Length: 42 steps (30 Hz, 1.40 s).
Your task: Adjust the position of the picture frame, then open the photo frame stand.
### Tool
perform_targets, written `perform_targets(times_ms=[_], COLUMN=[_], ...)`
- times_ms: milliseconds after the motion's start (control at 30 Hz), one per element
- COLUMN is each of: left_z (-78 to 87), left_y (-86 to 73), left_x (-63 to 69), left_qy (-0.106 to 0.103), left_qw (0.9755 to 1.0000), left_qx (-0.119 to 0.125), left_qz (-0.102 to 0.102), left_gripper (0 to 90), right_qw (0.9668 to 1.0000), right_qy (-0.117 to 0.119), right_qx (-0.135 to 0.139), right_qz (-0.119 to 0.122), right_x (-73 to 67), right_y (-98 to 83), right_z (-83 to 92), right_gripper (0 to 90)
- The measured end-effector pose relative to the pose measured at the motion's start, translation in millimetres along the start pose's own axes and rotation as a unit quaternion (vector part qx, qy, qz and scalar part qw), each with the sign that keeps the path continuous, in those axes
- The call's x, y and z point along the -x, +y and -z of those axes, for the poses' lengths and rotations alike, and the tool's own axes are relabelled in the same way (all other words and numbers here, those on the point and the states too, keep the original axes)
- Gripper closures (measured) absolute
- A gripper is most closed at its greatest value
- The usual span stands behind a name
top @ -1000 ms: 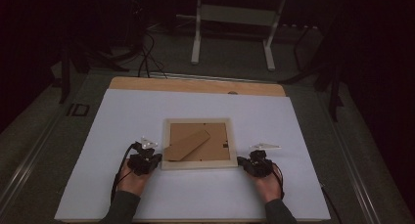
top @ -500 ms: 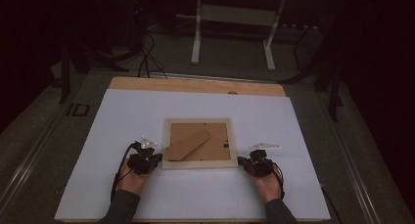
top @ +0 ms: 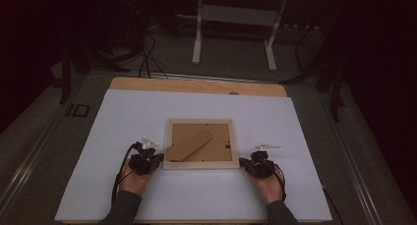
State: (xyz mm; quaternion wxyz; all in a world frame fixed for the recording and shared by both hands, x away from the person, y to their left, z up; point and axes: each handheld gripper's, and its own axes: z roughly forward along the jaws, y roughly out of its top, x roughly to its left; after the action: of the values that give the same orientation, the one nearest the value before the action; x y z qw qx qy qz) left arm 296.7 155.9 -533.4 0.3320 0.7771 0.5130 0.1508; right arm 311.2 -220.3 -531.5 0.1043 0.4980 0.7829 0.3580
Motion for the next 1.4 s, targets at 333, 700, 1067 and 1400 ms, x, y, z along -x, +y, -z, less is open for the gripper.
perform_targets(times_ms=[333,700,1067,1400], left_z=[0.0,7.5,24.8,36.7], left_y=[0.0,1.6,5.9,8.6], left_x=[-1.4,-7.2,-13.5,-17.6], left_qy=[-0.003,-0.007,0.003,-0.013], left_qw=[1.0000,0.9999,0.9992,0.9979], left_qx=[0.001,0.013,0.041,0.063], left_qz=[-0.001,0.000,-0.001,0.007], left_gripper=[89.9,82.9,69.3,57.9], right_qw=[0.9999,0.9996,0.9992,0.9990], right_qy=[0.008,-0.005,-0.007,-0.007], right_qx=[-0.001,0.021,0.033,0.041], right_qz=[0.007,0.015,0.020,0.017], right_x=[2.3,4.7,5.7,9.1], right_y=[-0.3,3.5,6.3,7.6], right_z=[1.3,9.4,15.4,19.5], right_gripper=[90.0,89.4,87.2,85.9])
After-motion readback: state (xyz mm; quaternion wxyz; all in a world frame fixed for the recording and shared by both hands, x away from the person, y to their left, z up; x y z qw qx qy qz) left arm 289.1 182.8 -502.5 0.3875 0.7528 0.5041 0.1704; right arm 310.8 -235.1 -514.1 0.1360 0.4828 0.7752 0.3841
